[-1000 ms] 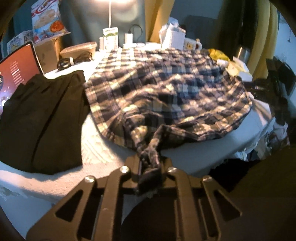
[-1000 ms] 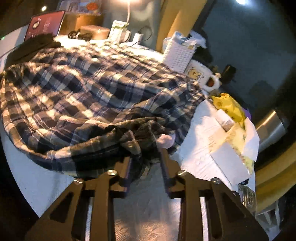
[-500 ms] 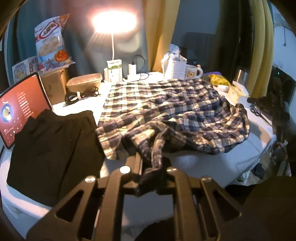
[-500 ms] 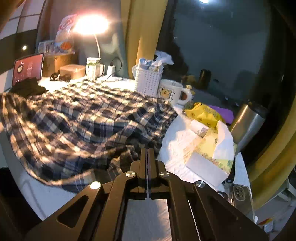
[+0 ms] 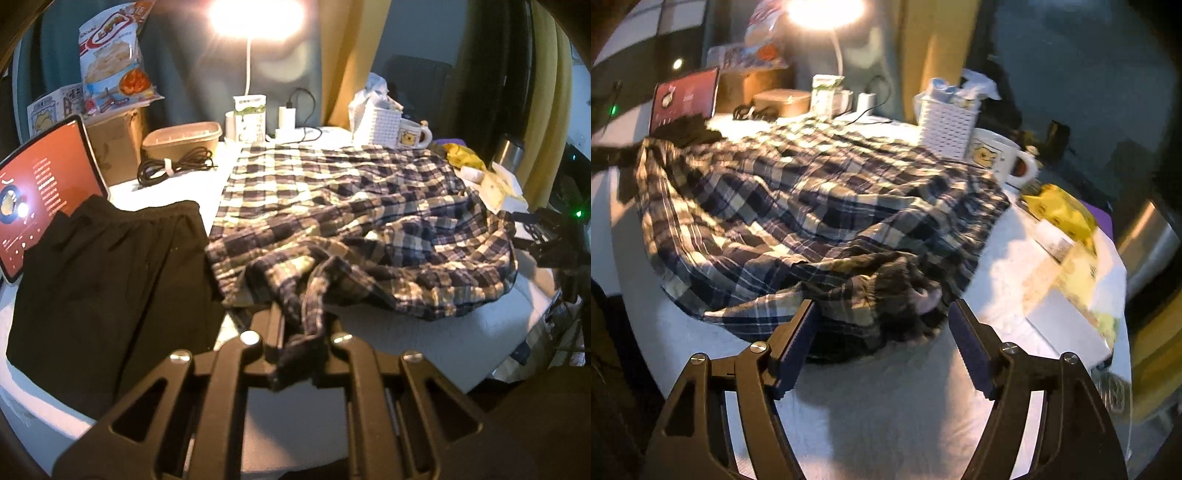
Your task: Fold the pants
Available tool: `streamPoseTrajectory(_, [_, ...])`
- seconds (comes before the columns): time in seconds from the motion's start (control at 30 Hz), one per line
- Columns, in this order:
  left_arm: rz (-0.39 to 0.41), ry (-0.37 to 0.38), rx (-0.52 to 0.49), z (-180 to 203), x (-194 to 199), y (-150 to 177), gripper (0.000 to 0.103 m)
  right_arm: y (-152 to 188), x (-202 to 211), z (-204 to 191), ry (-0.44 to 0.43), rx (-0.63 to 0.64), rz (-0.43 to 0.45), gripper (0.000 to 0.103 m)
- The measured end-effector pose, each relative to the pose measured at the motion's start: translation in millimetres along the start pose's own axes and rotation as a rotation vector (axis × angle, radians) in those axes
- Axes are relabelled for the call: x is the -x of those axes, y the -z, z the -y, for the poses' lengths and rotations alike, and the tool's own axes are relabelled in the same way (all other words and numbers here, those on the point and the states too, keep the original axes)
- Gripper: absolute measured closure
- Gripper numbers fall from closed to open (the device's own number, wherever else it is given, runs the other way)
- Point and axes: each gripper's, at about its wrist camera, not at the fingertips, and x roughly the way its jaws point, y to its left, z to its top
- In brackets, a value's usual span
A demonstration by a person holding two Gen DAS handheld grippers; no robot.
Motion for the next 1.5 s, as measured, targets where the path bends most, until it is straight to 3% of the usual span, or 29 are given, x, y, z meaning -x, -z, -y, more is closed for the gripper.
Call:
streamPoseTrajectory(0.03, [0.001,0.0,-0.002,0,0,-2,0.094,-1,-4,-2,-0.018,0.011,0.0,0.039])
streamPoseTrajectory(0.07, [0.002,0.0,-0.003,0,0,-3,0.094,-2,-7,-5,-0.034,0.022,-0.004,0.061])
streamPoseTrajectory(0.1, [0.003,-0.001,-0.002,1,0,-5,0.094,-3,-9,-8,-0.028,0.026,-0.005,0.071])
streamPoseTrajectory(0.17, [0.007,-0.001,0.001,1,1,-7,0.094,-3,-11,-12,-0.029,0.035,0.009,0.078])
streamPoseTrajectory(0.3, [0.025,-0.005,0.004,1,5,-16,0.094,-5,-2,-8,-0.017,0.019,0.04,0.082])
streamPoseTrajectory(0.63, [0.104,-0.016,-0.017,2,10,-61,0.094,-25,53,40,0.098,-0.186,0.271,0.085])
streamPoseTrajectory(1.0, [0.213,-0.009,-0.112,9,1,-132,0.094,-59,60,83,0.167,-0.321,0.4,0.085])
streamPoseTrajectory(1.3, [0.204,0.024,-0.118,-10,-52,-184,0.094,-95,28,108,0.236,-0.393,0.421,0.085])
streamPoseTrajectory(1.5, [0.164,0.064,-0.112,-28,-98,-213,0.094,-116,-2,128,0.255,-0.429,0.383,0.085])
